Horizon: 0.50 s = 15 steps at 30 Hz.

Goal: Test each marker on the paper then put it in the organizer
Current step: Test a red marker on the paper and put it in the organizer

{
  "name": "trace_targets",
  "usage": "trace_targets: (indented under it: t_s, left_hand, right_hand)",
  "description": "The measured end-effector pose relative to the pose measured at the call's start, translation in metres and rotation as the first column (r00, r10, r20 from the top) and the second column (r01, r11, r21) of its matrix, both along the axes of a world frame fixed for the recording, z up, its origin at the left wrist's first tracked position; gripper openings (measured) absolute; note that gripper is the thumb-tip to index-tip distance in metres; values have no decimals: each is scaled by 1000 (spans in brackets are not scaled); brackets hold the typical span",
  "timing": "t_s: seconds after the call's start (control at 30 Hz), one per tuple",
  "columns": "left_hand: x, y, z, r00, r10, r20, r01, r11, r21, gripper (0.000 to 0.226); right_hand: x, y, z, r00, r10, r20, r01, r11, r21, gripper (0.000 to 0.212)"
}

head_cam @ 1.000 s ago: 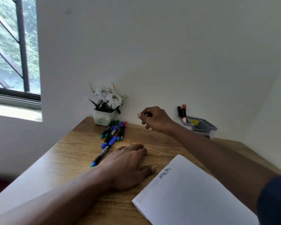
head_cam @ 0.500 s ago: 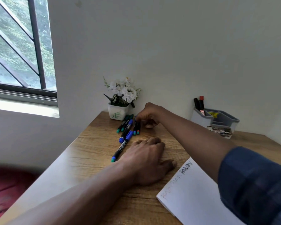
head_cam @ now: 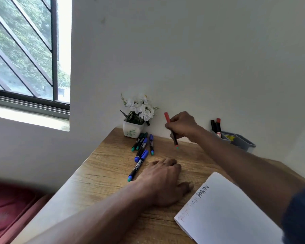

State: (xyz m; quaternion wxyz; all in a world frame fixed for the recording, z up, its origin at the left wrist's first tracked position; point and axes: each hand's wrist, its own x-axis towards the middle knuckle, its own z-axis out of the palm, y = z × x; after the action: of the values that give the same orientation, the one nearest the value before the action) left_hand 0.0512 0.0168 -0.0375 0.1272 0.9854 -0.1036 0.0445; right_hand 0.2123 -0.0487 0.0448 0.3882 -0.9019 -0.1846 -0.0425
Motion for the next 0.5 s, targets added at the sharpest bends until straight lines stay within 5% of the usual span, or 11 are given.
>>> trace_targets:
  t_s: [0.07, 0.17, 0.4, 0.5]
  left_hand:
    - [-1, 0, 1, 1000, -4, -6, 4, 1000, -10, 73]
    - [-3, -1, 3, 1000, -4, 10, 4, 999, -34, 71]
    - [-8, 0, 1, 984, 39, 175, 0, 977, -215, 73]
    - [-11, -4, 3, 948, 16, 318, 72, 961, -266, 64]
  right_hand:
    - [-17, -29, 7, 992, 52, 111, -53, 999, 10, 14]
    - [-47, -77, 4, 944, 133, 301, -76, 978, -195, 22]
    - [-97, -150, -42, 902, 264, 341, -175, 947, -271, 17]
    - [-104, -160, -59, 842, 298, 449, -165, 936, -310, 33]
